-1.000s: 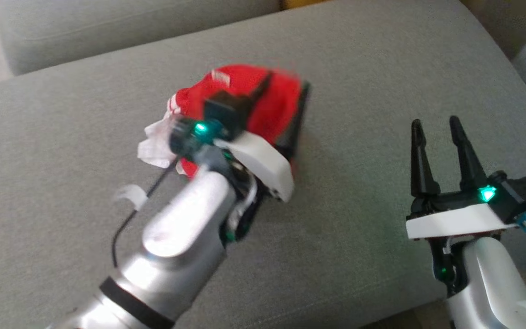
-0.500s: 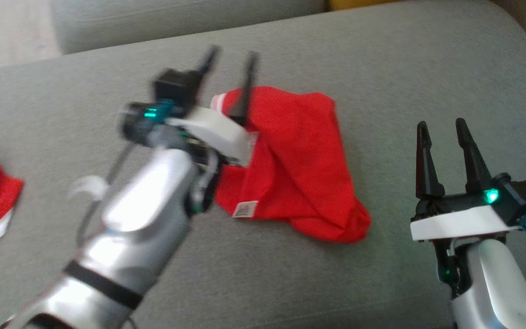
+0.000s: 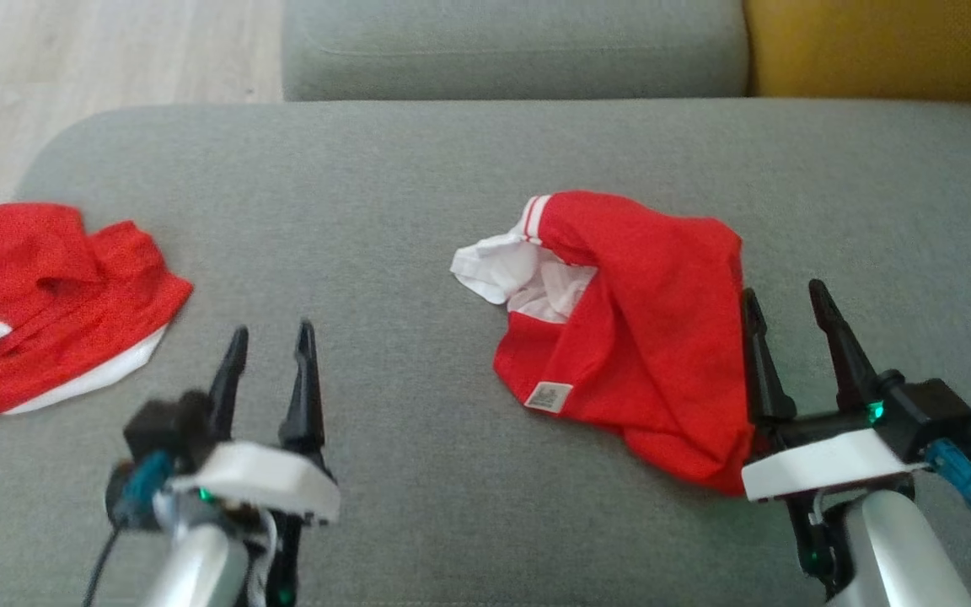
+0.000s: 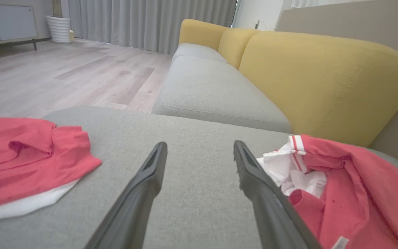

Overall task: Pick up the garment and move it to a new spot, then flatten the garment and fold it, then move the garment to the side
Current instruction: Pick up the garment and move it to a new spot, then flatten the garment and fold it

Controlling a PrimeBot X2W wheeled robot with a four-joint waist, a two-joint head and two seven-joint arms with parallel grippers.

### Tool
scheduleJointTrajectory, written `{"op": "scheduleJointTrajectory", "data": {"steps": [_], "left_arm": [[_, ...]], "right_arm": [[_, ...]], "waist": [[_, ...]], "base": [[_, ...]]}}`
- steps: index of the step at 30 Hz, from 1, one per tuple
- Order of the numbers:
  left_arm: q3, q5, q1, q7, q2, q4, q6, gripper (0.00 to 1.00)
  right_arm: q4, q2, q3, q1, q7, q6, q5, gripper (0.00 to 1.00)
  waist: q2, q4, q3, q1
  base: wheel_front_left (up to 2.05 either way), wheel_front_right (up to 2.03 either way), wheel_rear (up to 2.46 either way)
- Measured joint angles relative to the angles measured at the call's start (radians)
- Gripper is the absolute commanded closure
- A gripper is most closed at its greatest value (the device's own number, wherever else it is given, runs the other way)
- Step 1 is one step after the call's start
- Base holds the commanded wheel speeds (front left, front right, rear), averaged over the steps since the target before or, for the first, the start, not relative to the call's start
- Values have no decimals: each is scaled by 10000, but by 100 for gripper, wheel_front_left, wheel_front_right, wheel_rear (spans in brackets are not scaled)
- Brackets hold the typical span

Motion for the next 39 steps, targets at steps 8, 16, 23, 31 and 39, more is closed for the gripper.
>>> {"op": "scheduleJointTrajectory", "data": {"steps": [8, 16, 23, 31, 39], "left_arm": [[1066, 907, 795, 0, -1053, -261, -790, 0], [1337, 1350, 420, 0, -1478, 4, -1285, 0], [1317, 1404, 354, 0, -1582, 222, -1453, 0], [731, 926, -80, 0, -1616, 142, -1225, 0], [512, 826, -94, 0, -1620, 142, -1066, 0]], "right_arm": [[15, -4, 683, 75, 79, 0, -174, 0], [328, -309, 2895, -680, 1315, 0, -201, 0], [1814, -1014, 3850, -1992, 2303, 0, -151, 0], [3582, -1369, 3739, -3386, 2811, 0, -616, 0], [4316, -1611, 4853, -3886, 2865, 0, 58, 100]], "waist": [[0, 477, 23, 0], [0, 903, 432, 0], [0, 1557, 908, 0], [0, 2342, 1480, 0], [0, 2663, 1662, 0]], "base": [[0, 0, 0], [0, 0, 0], [0, 0, 0], [0, 0, 0], [0, 0, 0]]}}
